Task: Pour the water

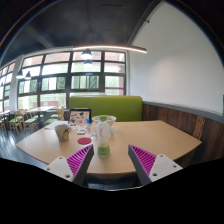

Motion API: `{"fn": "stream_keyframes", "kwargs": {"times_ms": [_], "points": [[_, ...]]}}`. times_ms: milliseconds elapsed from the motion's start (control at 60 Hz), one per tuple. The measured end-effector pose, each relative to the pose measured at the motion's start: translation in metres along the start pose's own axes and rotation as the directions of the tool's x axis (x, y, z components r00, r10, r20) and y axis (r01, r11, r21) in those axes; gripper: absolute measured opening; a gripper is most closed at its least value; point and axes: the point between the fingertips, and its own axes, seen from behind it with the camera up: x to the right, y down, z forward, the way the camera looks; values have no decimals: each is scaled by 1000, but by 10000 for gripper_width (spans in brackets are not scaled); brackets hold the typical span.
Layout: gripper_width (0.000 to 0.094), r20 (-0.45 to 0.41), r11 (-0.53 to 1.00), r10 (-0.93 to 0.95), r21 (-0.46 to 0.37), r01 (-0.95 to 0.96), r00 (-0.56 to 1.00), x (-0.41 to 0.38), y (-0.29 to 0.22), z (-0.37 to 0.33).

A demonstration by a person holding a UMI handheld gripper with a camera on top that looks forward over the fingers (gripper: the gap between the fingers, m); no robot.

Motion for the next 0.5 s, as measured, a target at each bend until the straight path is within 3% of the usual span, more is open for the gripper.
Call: {"fn": "stream_keyframes", "kwargs": {"times_ms": [217,500], "points": [[807,34,999,30,-14,-29,999,-42,32,77],[810,-92,998,13,56,-7,996,-44,6,198]]}}
